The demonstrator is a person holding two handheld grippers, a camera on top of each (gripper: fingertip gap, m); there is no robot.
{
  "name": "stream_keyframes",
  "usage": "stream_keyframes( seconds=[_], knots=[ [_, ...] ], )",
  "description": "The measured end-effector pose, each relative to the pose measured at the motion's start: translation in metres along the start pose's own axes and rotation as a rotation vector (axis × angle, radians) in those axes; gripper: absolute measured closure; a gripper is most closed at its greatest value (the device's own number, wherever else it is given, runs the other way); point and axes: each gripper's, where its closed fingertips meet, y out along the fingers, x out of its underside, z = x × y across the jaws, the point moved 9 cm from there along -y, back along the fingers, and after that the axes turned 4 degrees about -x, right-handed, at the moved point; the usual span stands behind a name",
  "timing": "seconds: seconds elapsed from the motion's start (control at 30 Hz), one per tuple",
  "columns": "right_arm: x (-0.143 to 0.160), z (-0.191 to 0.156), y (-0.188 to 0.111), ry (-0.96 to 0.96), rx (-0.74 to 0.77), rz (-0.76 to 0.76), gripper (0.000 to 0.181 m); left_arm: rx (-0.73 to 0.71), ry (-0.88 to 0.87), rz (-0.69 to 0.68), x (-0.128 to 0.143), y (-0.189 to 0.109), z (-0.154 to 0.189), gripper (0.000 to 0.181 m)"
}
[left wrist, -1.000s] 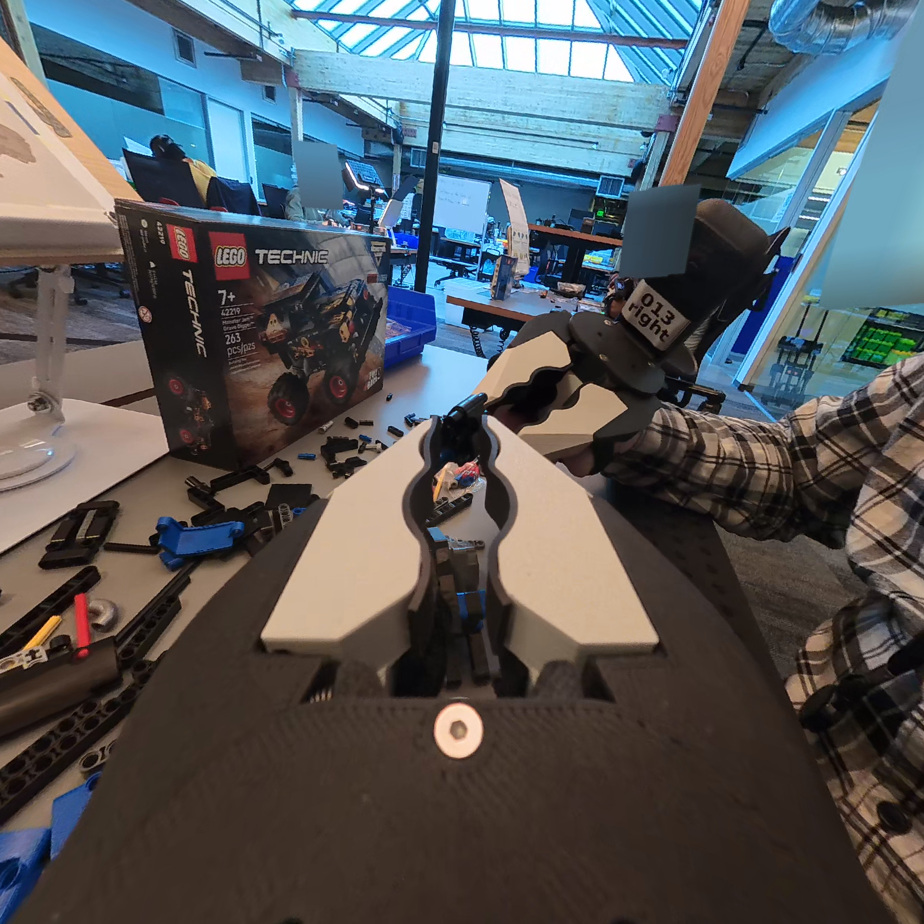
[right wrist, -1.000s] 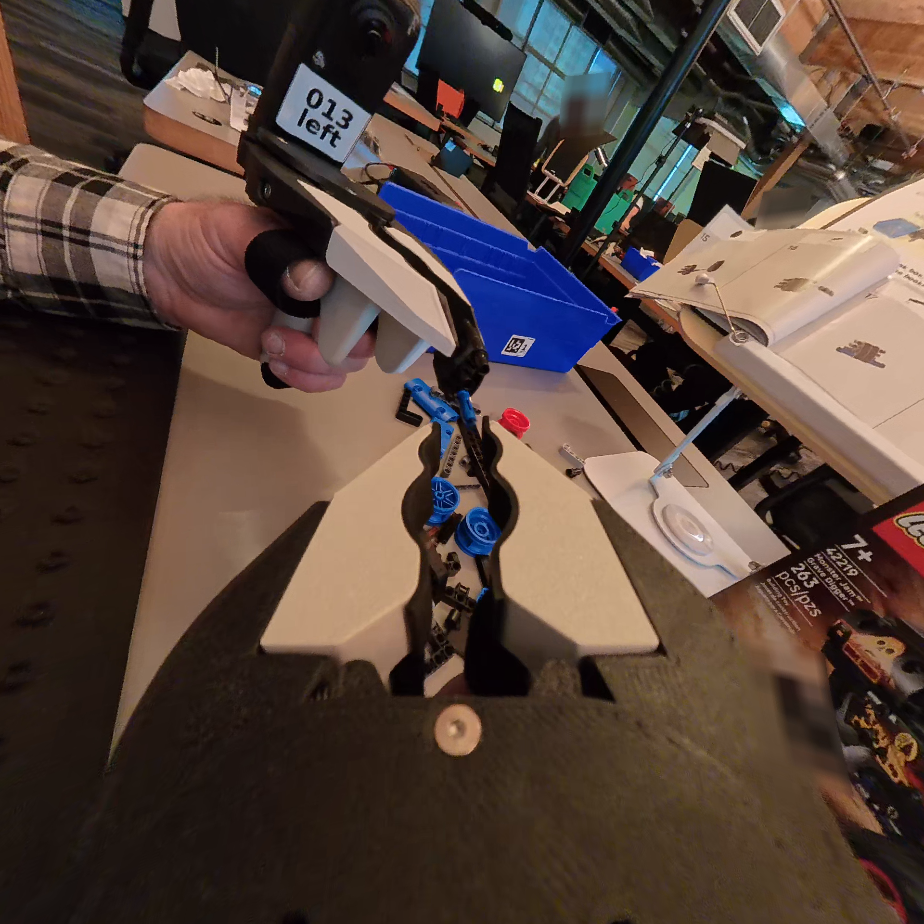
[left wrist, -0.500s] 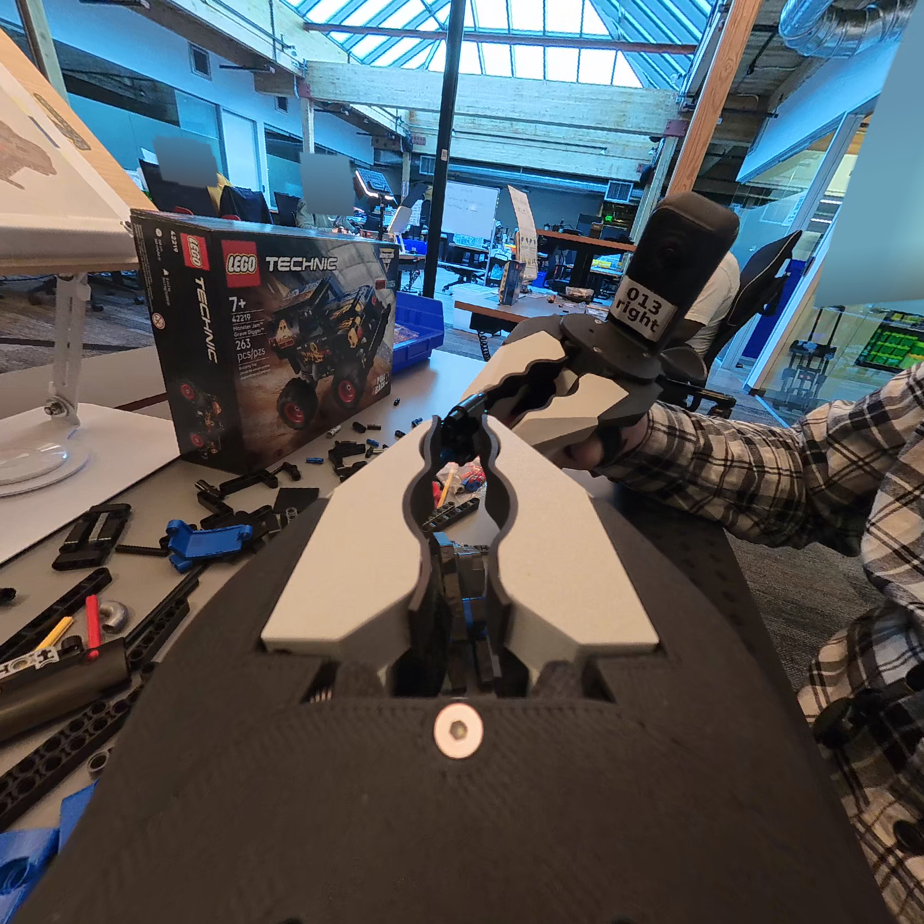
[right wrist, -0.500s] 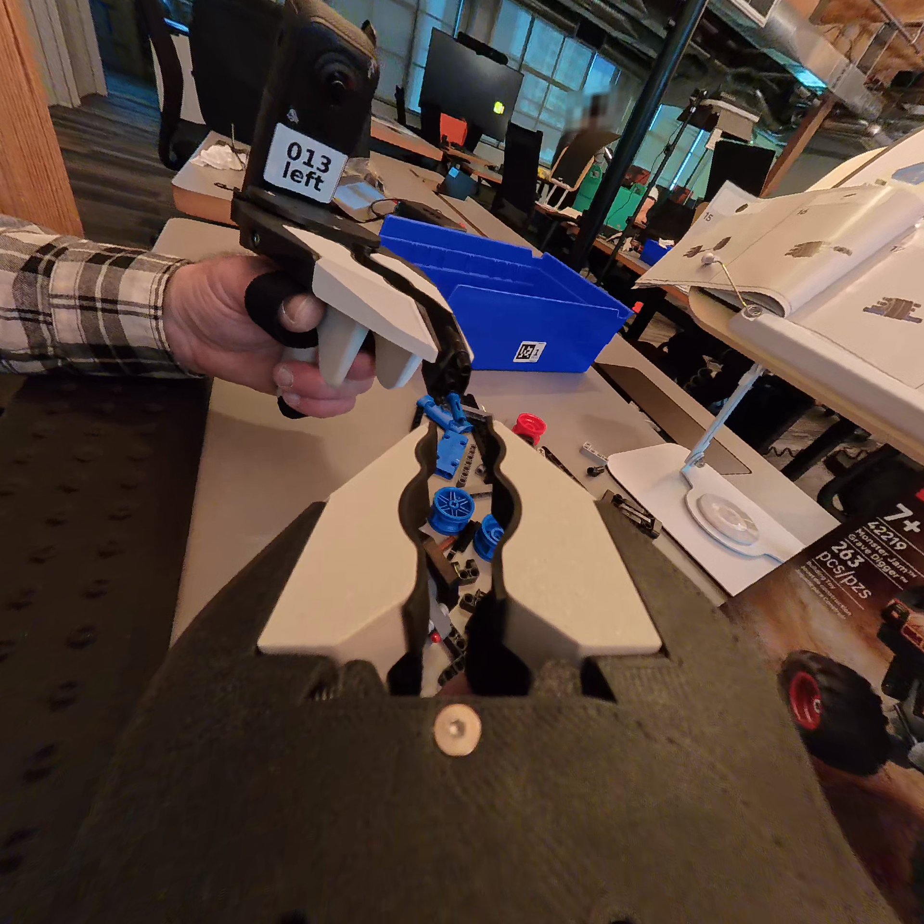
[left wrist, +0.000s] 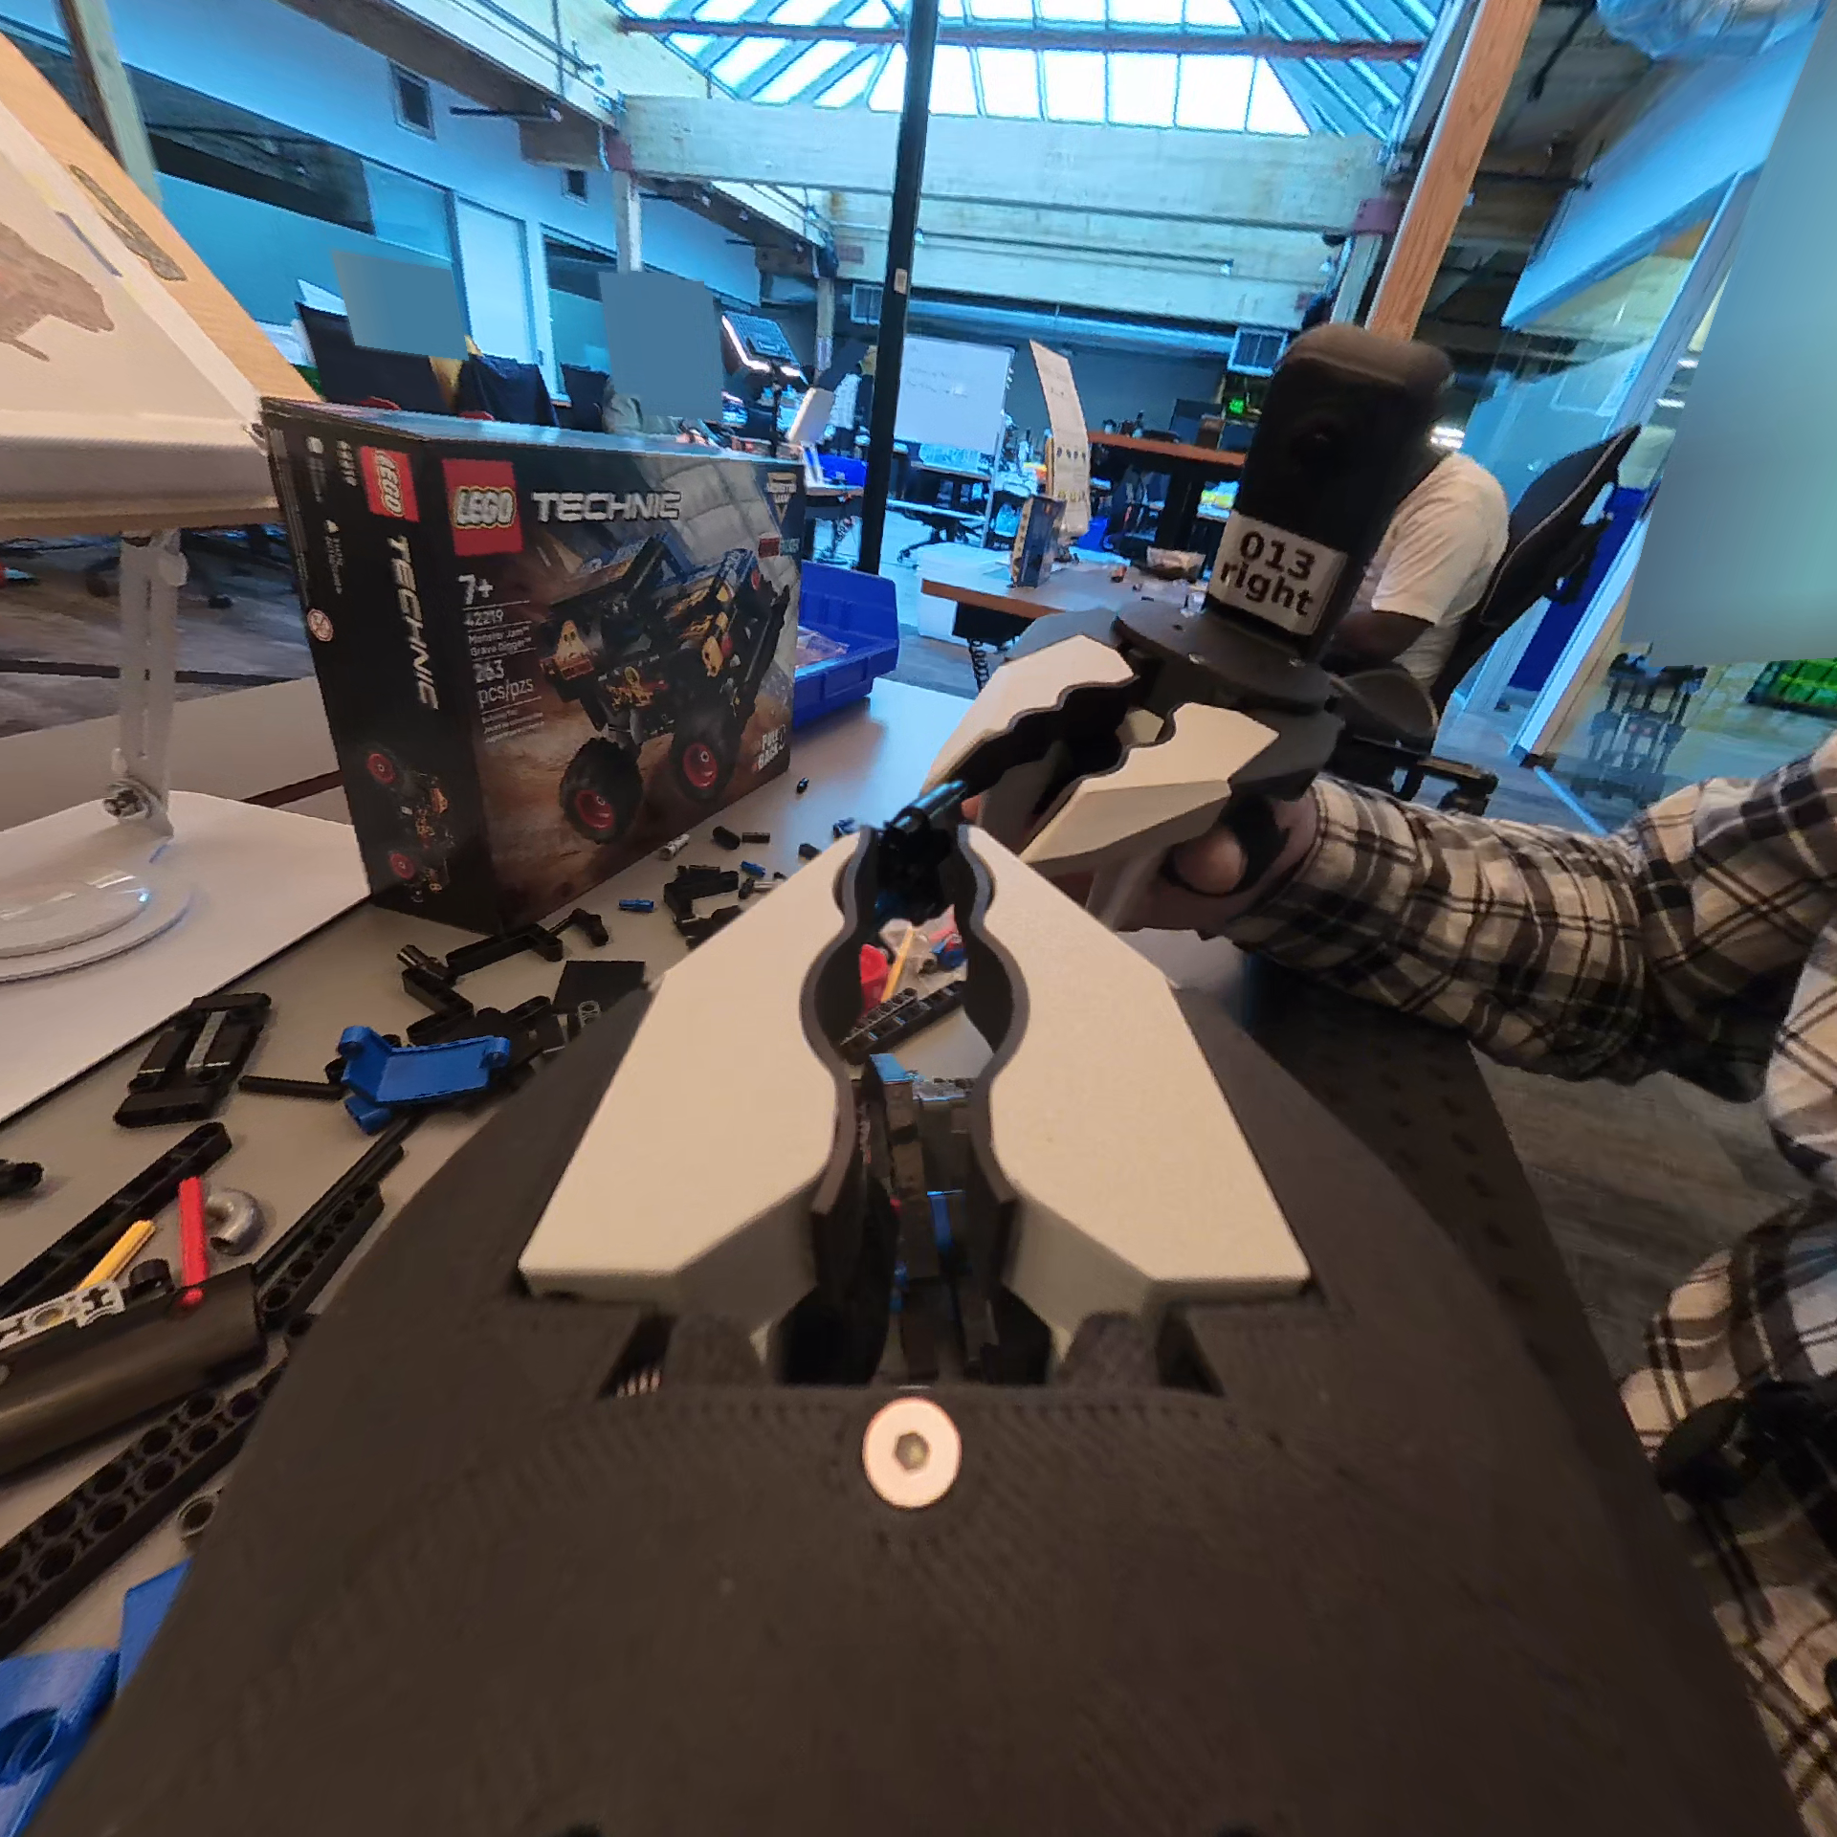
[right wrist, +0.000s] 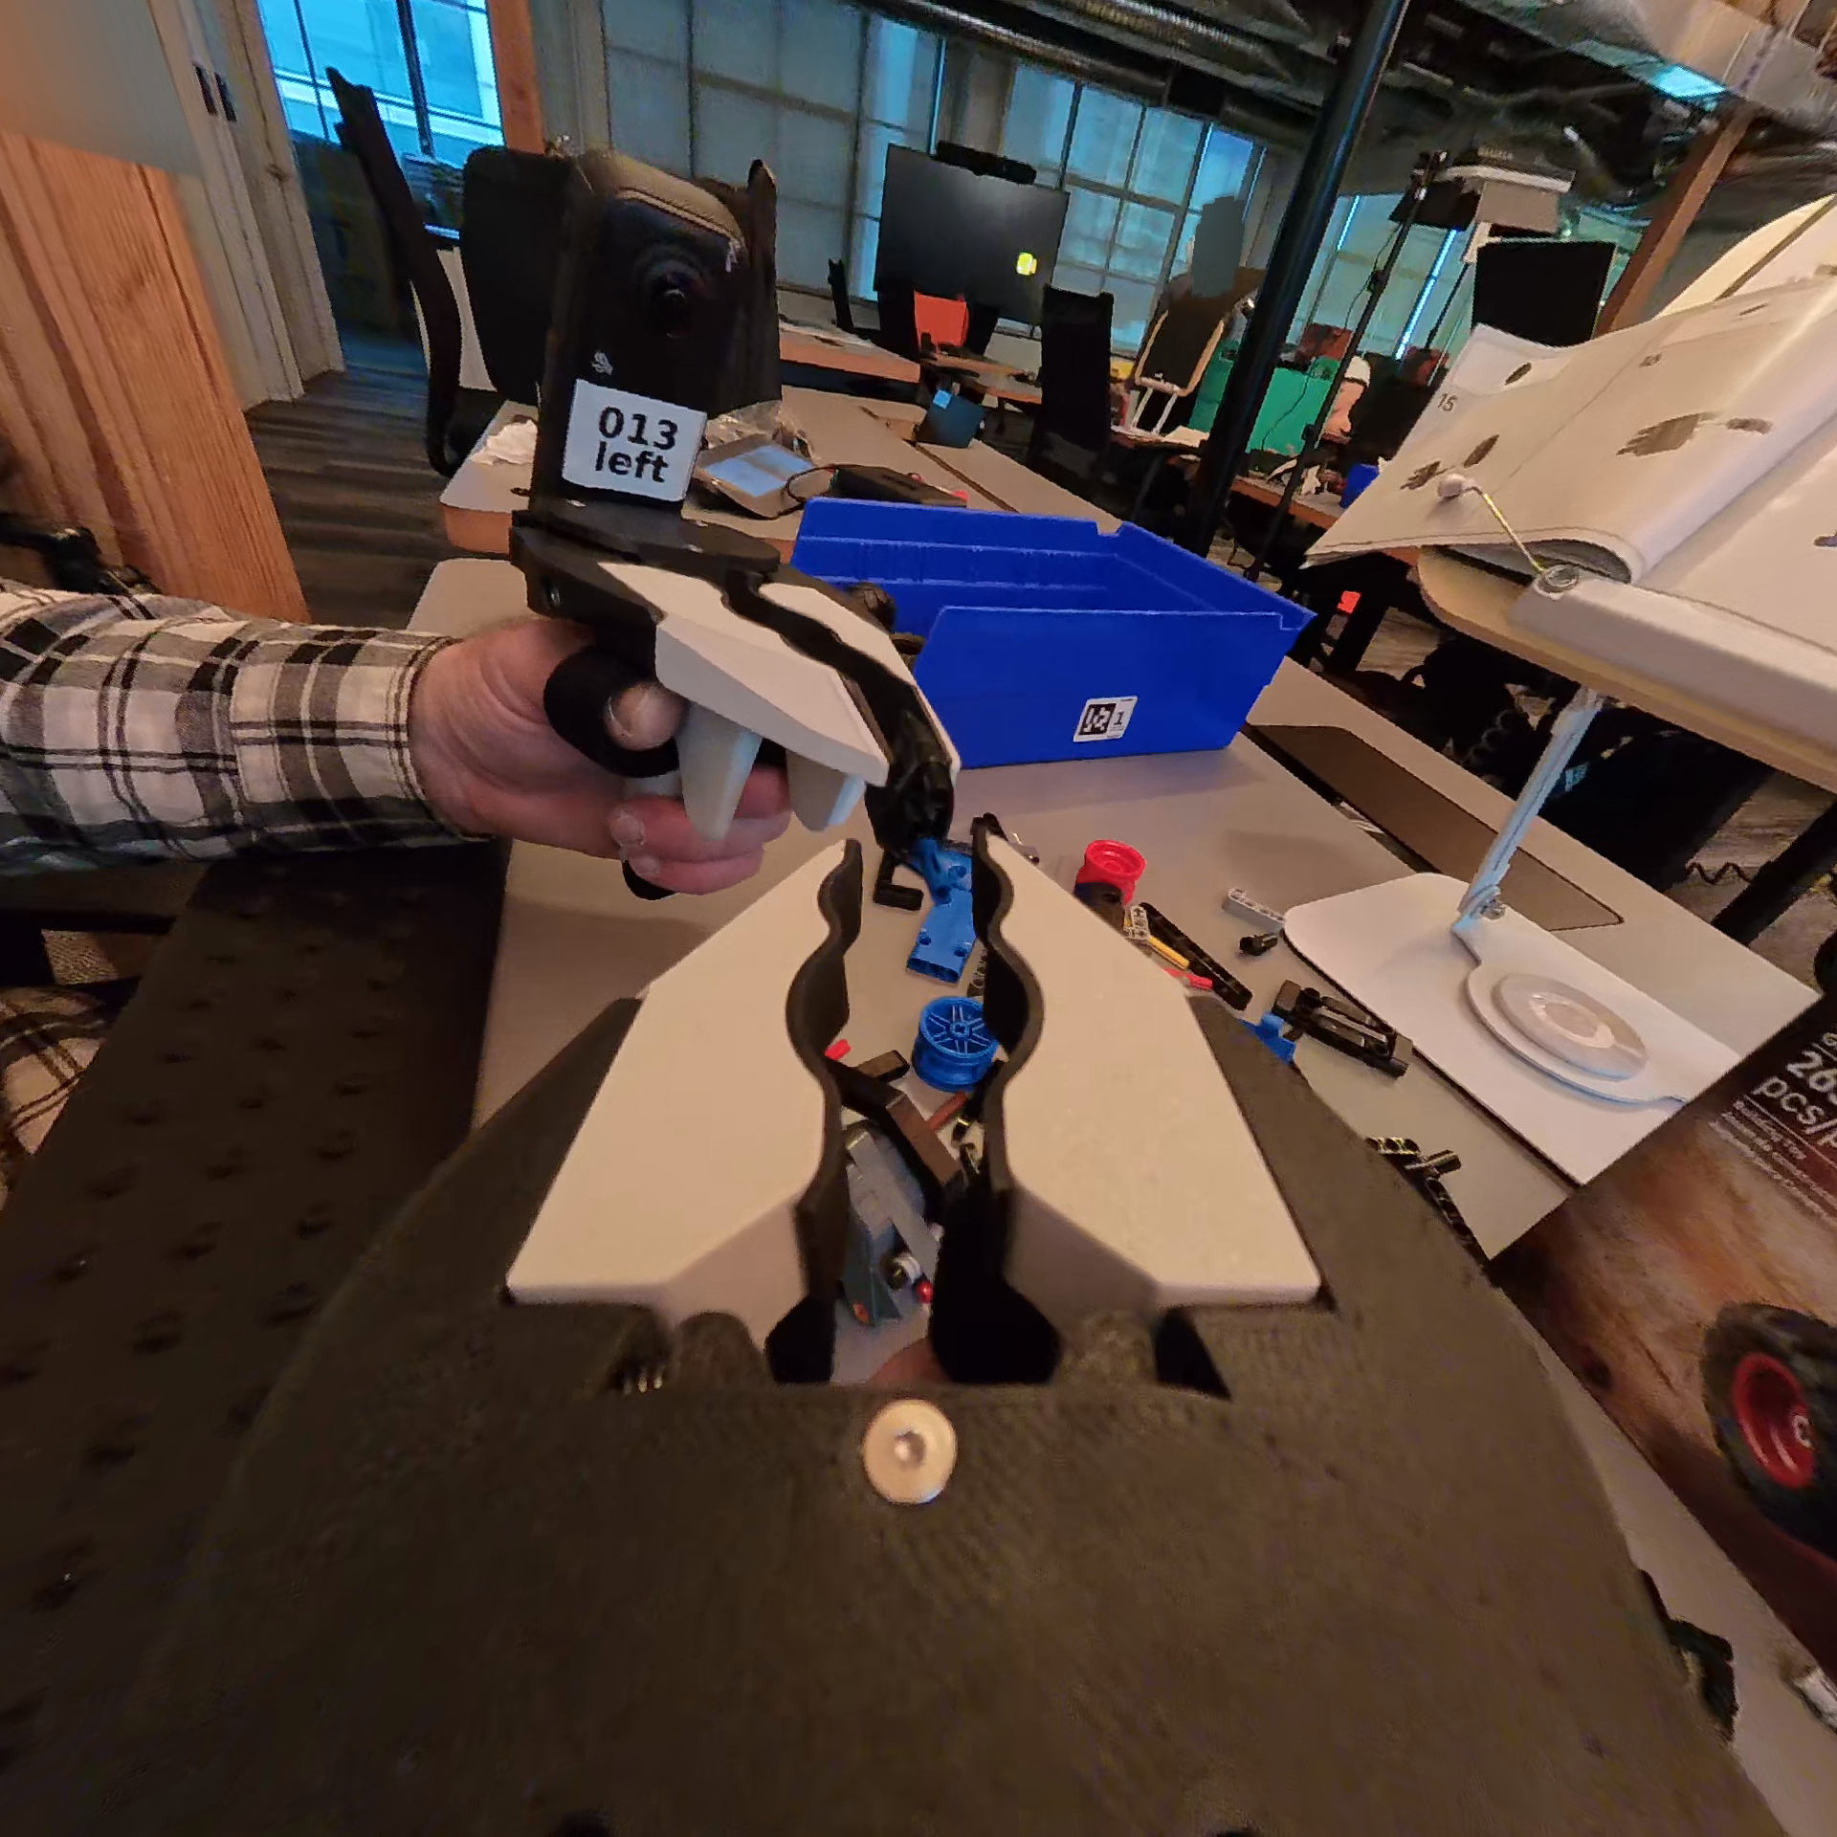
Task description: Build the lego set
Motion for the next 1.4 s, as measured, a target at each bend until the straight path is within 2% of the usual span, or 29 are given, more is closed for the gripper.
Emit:
stream_keyframes(
  seconds=[0.17,0.3,0.6,0.93,1.03,1.17,1.3,1.4],
  knots=[
    [0.001,-0.001,0.003,0.029,-0.019,-0.006,0.159,0.036,0.028,-0.007,0.001,0.003,0.006,0.169],
    [0.001,-0.001,0.003,0.059,-0.05,-0.004,0.167,0.04,0.025,-0.003,0.001,0.004,0.005,0.169],
    [0.0,0.003,0.0,0.177,-0.093,0.058,0.168,0.04,0.057,-0.002,0.001,0.006,0.009,0.169],
    [-0.001,0.004,-0.002,0.168,-0.101,0.049,0.17,0.05,0.044,-0.005,0.001,0.007,0.01,0.168],
    [0.0,0.006,-0.004,0.16,-0.093,0.043,0.17,0.029,0.053,-0.012,-0.002,0.006,0.009,0.15],
    [-0.002,0.012,-0.011,0.133,-0.05,0.021,0.17,-0.02,0.119,-0.099,-0.005,-0.001,0.007,0.13],
    [0.0,0.008,-0.021,0.124,-0.001,-0.066,0.171,-0.061,0.23,-0.279,0.009,-0.012,0.008,0.129],
    [0.006,-0.004,-0.027,0.142,0.028,-0.139,0.171,-0.041,0.275,-0.43,0.025,-0.015,0.008,0.129]
  ],
)
